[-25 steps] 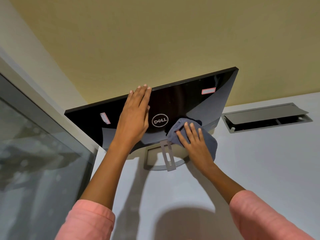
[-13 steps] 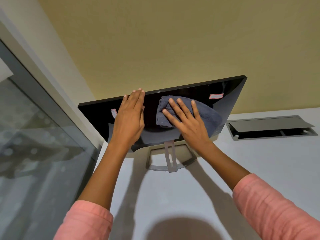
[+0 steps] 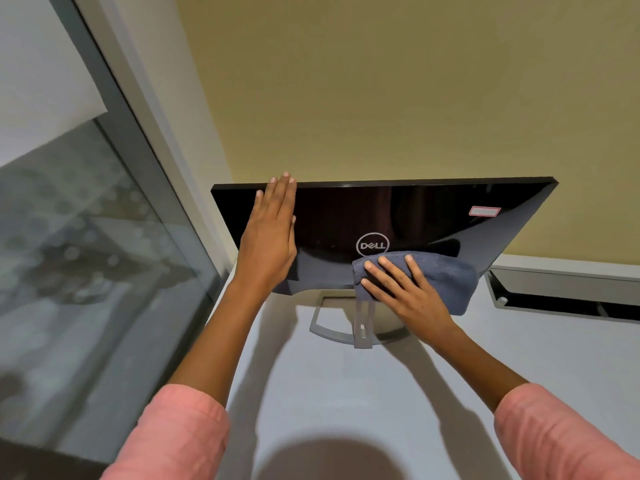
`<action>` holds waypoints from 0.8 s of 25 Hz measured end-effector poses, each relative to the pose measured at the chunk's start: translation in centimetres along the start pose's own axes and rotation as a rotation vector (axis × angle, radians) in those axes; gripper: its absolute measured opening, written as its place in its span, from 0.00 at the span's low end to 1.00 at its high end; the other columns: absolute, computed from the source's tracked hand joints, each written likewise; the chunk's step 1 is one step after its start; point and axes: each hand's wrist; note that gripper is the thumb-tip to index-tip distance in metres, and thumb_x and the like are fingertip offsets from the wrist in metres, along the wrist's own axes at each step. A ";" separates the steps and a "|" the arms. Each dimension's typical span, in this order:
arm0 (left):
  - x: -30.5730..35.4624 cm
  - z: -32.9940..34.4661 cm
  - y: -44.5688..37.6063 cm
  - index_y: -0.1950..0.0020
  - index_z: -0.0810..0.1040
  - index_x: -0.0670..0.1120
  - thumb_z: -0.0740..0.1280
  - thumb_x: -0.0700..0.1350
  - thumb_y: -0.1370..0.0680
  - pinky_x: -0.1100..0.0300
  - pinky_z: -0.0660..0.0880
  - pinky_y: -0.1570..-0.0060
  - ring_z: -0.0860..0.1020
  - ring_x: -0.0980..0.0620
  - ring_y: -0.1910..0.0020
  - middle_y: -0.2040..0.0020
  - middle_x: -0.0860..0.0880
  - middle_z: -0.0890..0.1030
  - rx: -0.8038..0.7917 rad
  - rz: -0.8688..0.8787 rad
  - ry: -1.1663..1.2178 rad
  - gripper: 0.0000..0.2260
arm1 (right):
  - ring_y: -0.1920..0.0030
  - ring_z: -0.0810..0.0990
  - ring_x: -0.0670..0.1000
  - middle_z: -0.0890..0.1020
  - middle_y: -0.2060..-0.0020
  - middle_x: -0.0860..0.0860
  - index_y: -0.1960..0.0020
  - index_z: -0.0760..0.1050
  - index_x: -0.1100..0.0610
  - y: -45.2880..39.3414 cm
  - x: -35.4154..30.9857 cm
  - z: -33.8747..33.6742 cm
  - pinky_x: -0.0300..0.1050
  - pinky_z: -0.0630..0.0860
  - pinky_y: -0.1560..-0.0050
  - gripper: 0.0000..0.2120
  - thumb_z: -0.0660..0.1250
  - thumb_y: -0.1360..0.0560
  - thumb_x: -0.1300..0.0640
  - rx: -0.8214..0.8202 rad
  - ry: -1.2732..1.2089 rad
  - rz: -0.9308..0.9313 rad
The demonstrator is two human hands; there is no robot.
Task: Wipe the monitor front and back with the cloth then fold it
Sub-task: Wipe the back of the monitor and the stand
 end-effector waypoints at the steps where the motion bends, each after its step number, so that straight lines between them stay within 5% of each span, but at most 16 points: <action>1: -0.2 -0.3 0.0 0.24 0.54 0.41 0.54 0.36 0.19 0.56 0.46 0.26 0.52 0.47 0.24 0.23 0.44 0.56 -0.007 0.015 0.011 0.24 | 0.25 0.53 0.58 0.56 0.24 0.56 0.24 0.57 0.55 -0.5 -0.5 0.1 0.64 0.51 0.28 0.31 0.59 0.26 0.65 -0.014 -0.004 -0.042; 6: -1.5 -0.8 1.1 0.24 0.53 0.40 0.53 0.38 0.19 0.52 0.46 0.25 0.50 0.48 0.24 0.23 0.44 0.54 0.015 -0.016 0.035 0.23 | 0.24 0.51 0.59 0.55 0.24 0.56 0.25 0.58 0.58 -3.7 -2.4 -0.8 0.63 0.44 0.27 0.36 0.70 0.29 0.60 -0.109 -0.044 -0.170; 11: -3.6 -1.2 1.4 0.24 0.51 0.39 0.55 0.39 0.19 0.52 0.44 0.25 0.48 0.46 0.24 0.23 0.42 0.51 0.049 -0.123 -0.050 0.25 | 0.25 0.54 0.60 0.58 0.25 0.56 0.26 0.61 0.58 -7.4 -1.3 -3.1 0.63 0.46 0.28 0.30 0.66 0.26 0.60 -0.020 -0.026 -0.223; 17: -5.2 -1.7 1.9 0.23 0.52 0.43 0.57 0.27 0.26 0.56 0.41 0.26 0.47 0.44 0.24 0.23 0.42 0.49 0.088 -0.147 -0.090 0.33 | 0.25 0.53 0.60 0.55 0.24 0.56 0.24 0.54 0.55 -6.7 1.2 -4.8 0.64 0.53 0.28 0.28 0.46 0.22 0.68 0.028 -0.017 0.013; 20: -6.2 -2.2 2.4 0.23 0.49 0.41 0.54 0.25 0.26 0.58 0.41 0.26 0.46 0.48 0.23 0.22 0.44 0.49 0.086 -0.209 -0.049 0.34 | 0.25 0.53 0.59 0.57 0.24 0.56 0.24 0.55 0.55 -5.0 0.7 -3.4 0.64 0.53 0.28 0.27 0.49 0.22 0.68 0.027 -0.001 -0.006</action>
Point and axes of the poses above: each hand's wrist, its own y-axis away from the middle knuckle, its own z-axis out of the palm, x = y × z
